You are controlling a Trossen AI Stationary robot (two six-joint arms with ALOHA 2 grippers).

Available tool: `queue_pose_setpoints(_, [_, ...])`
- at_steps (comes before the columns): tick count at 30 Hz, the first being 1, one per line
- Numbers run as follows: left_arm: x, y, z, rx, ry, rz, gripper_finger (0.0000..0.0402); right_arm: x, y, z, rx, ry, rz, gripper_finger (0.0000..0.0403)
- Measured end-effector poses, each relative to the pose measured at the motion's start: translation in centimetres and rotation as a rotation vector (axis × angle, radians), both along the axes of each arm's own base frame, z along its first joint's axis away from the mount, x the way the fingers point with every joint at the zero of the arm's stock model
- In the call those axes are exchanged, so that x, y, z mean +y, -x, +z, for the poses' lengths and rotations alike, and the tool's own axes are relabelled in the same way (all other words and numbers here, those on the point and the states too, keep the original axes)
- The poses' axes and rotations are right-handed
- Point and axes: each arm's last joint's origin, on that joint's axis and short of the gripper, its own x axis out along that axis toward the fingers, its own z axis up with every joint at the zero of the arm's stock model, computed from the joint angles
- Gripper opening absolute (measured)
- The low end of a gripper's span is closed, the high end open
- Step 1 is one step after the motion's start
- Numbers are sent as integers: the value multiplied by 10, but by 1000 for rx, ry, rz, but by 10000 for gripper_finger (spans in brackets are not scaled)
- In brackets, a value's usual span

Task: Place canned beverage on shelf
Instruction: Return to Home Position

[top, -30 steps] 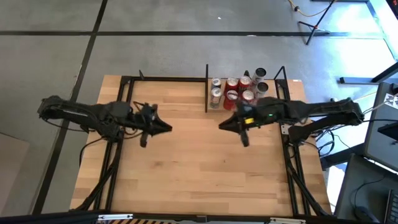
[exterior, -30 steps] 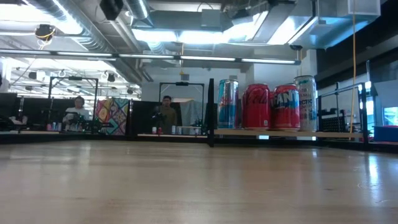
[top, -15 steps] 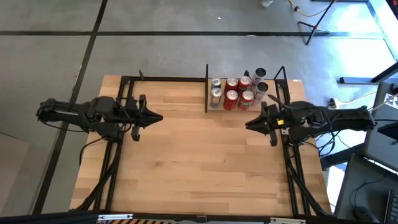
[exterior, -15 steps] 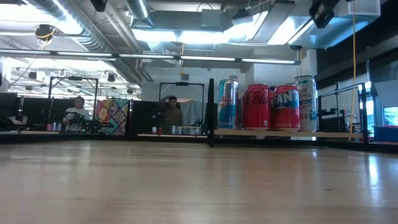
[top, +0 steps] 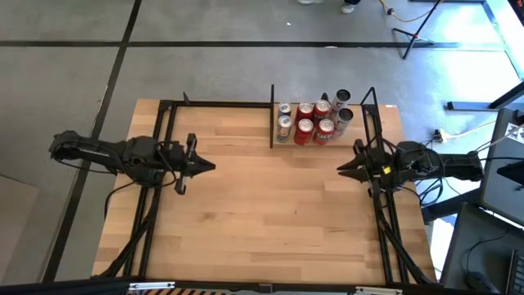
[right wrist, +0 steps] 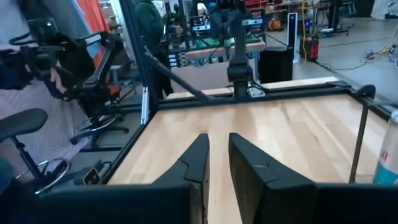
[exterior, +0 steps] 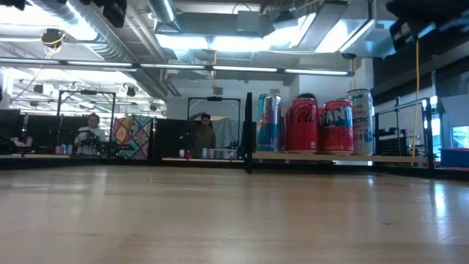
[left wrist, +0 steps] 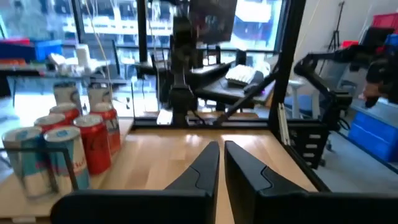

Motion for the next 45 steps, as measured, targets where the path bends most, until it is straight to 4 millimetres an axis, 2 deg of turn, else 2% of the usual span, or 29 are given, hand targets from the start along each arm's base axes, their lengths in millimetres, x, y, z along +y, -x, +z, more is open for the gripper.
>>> queue_pose_setpoints(5, [1, 4, -18, -87, -43, -3, 18, -1, 11, -28, -43, -4, -11, 50])
queue_pose_setpoints(10, [1, 10, -38, -101, -44, -4, 18, -4, 16, -52, -63, -34, -81, 50])
queue_pose_setpoints(13, [2, 13, -41, -108, -46, -4, 18, -5, 13, -65, -59, -36, -145, 50])
queue_pose_setpoints(17, [2, 17, -40, -125, -68, 1, 18, -5, 7, -76, -94, -11, -148, 50])
queue_pose_setpoints(21, [3, 18, -42, -103, -99, 1, 18, -4, 1, -95, -124, -8, -150, 50])
queue_pose_setpoints(25, [2, 18, -51, -69, -99, -13, 18, -4, 0, -99, -102, 4, -150, 50])
queue_pose_setpoints(31, [3, 25, -95, -98, -15, -25, 18, -4, 0, -100, -94, -9, -150, 50])
queue_pose_setpoints(34, [5, 32, -108, -119, 1, 6, 18, -4, 0, -100, -90, -9, -140, 50])
queue_pose_setpoints(45, [8, 49, -120, -57, 59, 52, 18, -4, 0, -100, -88, -9, -139, 50])
